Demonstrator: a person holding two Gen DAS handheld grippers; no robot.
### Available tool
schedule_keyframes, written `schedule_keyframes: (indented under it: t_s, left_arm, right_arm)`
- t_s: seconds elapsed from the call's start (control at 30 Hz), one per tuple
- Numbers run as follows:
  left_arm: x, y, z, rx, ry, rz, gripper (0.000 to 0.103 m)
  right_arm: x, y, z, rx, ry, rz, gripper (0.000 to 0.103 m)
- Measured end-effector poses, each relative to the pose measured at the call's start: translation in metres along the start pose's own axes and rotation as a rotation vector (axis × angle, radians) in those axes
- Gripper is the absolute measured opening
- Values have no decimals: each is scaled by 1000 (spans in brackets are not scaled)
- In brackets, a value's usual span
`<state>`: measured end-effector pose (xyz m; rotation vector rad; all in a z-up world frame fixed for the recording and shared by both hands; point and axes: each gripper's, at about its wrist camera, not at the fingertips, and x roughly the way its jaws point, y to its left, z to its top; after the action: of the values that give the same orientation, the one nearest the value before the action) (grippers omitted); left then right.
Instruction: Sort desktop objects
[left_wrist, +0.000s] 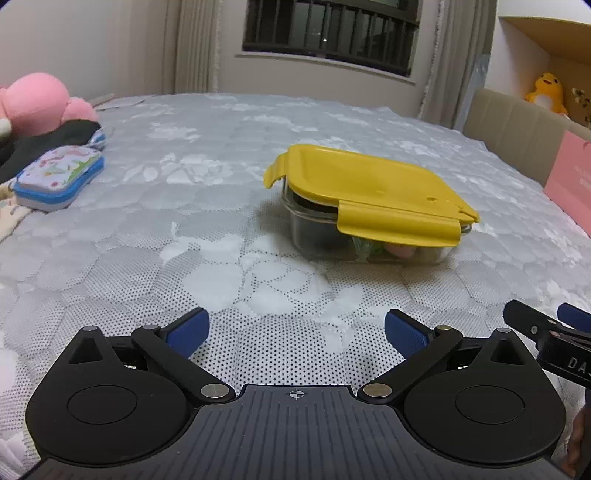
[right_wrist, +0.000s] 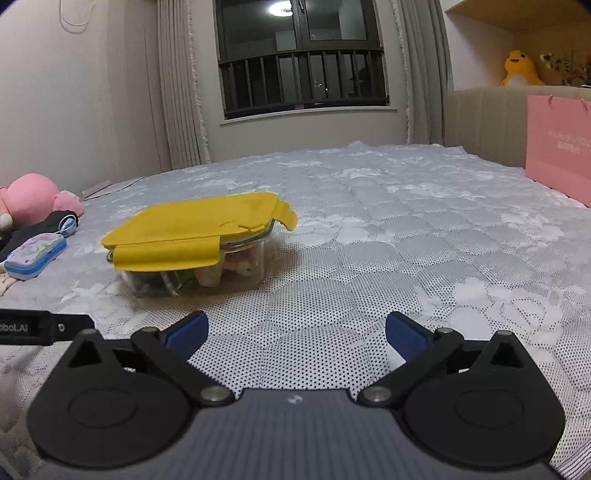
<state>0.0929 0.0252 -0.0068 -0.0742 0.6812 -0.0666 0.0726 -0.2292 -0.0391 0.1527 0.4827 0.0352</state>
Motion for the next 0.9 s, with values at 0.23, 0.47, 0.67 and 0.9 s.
schedule_keyframes:
  t_s: [0.23,0.47,0.67,0.9]
  left_arm:
    - [-2,-6,1,53,4,27,103]
    - [0,-11,-1,73,24,29,103]
    - [-8,-9,1,69,-21,87,103]
    - [4,-3,-2,33,-84,79,103]
  right_arm:
    - [-6,-1,4,3,-19,-12,103]
    - [-6,-3,4,1,1,-24,103]
    - [-4,-1,5,-13,20,-35,103]
    - [13,7,3,-43,-12,-43,103]
